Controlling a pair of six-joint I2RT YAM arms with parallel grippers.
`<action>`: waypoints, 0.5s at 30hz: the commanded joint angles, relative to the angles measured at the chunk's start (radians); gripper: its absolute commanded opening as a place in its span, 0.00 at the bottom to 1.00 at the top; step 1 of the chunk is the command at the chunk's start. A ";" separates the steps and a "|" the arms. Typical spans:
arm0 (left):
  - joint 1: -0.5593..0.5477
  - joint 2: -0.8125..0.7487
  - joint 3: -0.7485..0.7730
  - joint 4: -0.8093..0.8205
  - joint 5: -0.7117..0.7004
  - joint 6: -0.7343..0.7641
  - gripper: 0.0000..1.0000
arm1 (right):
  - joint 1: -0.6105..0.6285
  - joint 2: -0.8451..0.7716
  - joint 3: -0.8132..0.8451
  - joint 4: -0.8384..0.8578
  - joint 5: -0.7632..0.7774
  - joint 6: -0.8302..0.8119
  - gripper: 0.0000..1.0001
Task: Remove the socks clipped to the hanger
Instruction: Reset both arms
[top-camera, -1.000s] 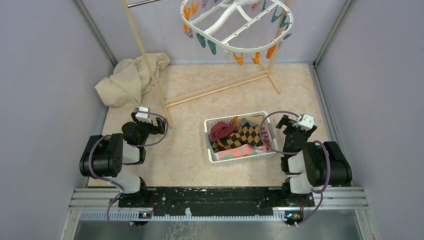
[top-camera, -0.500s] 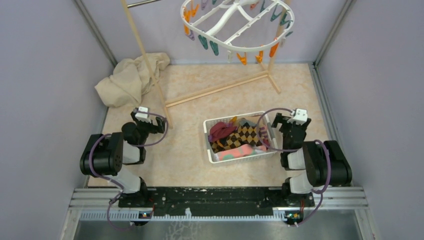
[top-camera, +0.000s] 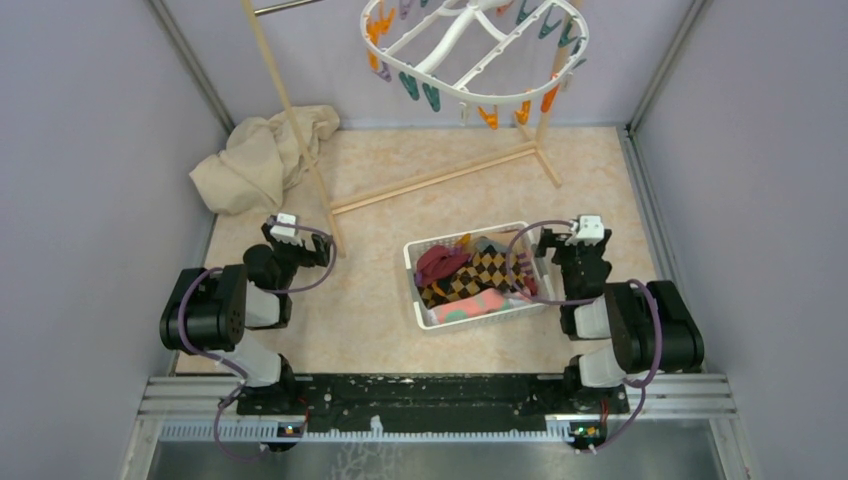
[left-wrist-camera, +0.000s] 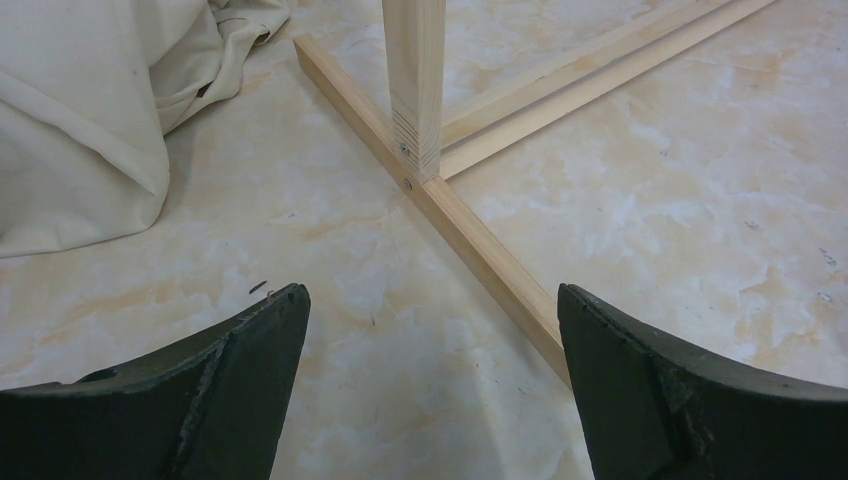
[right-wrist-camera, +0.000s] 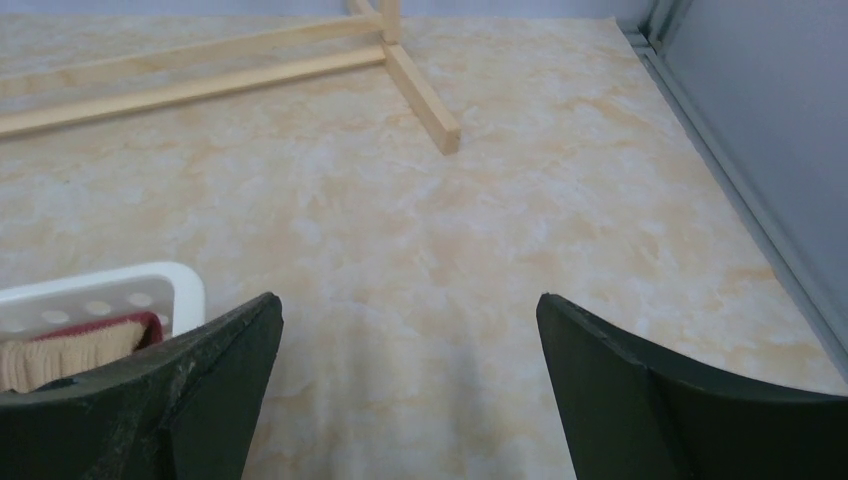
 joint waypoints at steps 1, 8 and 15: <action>0.000 -0.005 0.009 0.046 0.013 0.003 0.99 | 0.003 0.006 -0.099 0.227 0.203 0.084 0.99; 0.000 -0.005 0.009 0.046 0.011 0.004 0.99 | -0.011 0.002 -0.073 0.162 0.116 0.069 0.98; 0.001 -0.005 0.011 0.046 0.012 0.003 0.99 | -0.011 -0.002 -0.052 0.122 -0.039 0.001 0.98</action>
